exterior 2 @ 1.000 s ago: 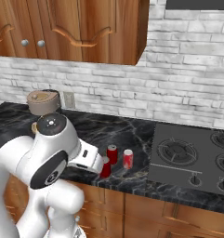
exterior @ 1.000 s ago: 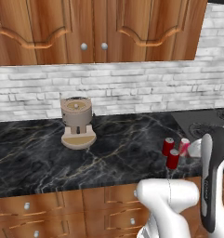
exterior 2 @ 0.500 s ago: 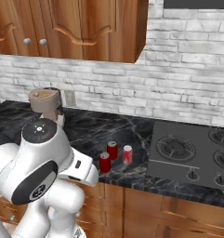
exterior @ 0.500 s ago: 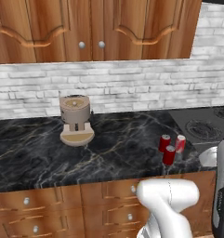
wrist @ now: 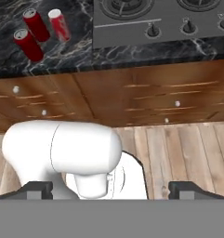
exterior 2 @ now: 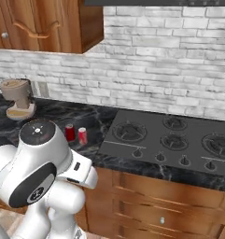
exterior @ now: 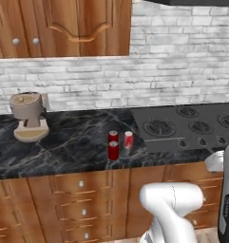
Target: Four empty soda cans are scattered around the kitchen. Gather all the cans and cluster them next to the stove for recycling.
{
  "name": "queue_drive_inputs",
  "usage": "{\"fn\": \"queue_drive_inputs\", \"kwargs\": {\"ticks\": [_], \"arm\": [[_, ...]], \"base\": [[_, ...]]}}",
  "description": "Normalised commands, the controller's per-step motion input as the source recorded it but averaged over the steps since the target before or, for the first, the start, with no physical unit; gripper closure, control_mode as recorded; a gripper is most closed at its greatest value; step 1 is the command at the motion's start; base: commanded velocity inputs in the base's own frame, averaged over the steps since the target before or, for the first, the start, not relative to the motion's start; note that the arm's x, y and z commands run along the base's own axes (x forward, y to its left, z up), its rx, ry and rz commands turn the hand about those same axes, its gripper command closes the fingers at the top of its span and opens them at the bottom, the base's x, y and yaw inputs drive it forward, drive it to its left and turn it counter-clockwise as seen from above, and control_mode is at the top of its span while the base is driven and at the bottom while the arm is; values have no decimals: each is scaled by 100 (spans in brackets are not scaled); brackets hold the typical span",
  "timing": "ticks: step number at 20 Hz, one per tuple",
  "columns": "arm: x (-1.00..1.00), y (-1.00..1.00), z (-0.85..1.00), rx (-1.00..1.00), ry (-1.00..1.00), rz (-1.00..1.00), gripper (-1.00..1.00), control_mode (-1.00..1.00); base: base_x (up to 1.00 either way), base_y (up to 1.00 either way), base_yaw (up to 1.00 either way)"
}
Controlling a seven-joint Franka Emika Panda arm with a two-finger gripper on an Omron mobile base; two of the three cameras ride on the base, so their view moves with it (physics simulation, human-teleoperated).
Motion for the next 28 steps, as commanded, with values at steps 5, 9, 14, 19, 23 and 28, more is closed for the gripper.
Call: {"fn": "queue_drive_inputs", "kwargs": {"ticks": [5,9,14,19,23,28], "arm": [[0,0,0,0,0,0,-100,100],[0,0,0,0,0,0,-100,100],[0,0,0,0,0,0,-100,100],[0,0,0,0,0,0,-100,100],[0,0,0,0,0,0,-100,100],[0,0,0,0,0,0,-100,100]], "base": [[-35,-100,4],[-20,-100,2],[-11,-100,1],[-9,-100,0],[-1,-100,-4],[0,-100,-16]]}}
